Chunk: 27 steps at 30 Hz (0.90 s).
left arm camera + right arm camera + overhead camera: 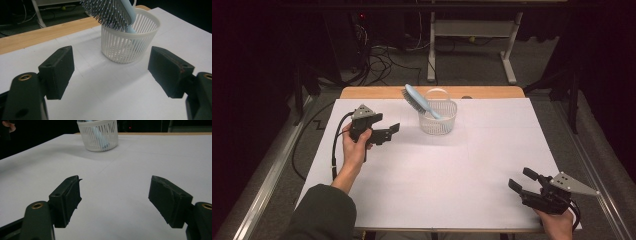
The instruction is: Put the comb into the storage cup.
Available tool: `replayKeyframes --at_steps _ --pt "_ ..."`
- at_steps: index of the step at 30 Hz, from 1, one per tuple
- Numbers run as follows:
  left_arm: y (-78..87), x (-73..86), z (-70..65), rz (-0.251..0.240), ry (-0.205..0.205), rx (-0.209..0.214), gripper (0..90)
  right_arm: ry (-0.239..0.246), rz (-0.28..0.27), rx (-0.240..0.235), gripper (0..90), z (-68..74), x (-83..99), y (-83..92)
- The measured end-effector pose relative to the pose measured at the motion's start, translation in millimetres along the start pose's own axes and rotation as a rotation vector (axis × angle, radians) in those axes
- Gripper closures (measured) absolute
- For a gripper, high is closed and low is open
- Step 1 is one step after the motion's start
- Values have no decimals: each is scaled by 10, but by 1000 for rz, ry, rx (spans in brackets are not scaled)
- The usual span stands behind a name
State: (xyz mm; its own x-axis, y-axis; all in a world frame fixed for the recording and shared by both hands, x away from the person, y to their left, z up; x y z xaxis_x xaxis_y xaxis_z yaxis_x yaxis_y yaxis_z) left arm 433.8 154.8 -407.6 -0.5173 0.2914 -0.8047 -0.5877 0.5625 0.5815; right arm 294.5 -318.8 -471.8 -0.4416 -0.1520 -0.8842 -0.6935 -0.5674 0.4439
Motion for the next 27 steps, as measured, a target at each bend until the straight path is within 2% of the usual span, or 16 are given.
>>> replayKeyframes --at_steps 7,10,27 --pt "20 27 -10 0 -3 4 222 -3 0 -1 262 1 0 2" --pt "30 41 -13 -6 8 19 222 -4 0 -1 263 1 0 1" --pt "70 119 -6 1 3 14 222 -6 -1 0 262 0 1 2"
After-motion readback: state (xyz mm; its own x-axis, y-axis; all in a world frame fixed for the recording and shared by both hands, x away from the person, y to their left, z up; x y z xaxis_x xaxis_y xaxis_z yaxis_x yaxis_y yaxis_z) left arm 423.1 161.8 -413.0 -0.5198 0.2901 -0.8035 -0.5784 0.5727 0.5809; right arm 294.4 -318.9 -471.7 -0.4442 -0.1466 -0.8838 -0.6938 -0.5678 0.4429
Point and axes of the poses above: each handheld gripper's, and its own axes: y roughly backward along the jaws, x roughly out of its underside, z roughly to its left, the point moved 4 cm from there along -y, roughly forward along the jaws, and after that the axes turned 7 degrees about z, right-handed, at the moved point
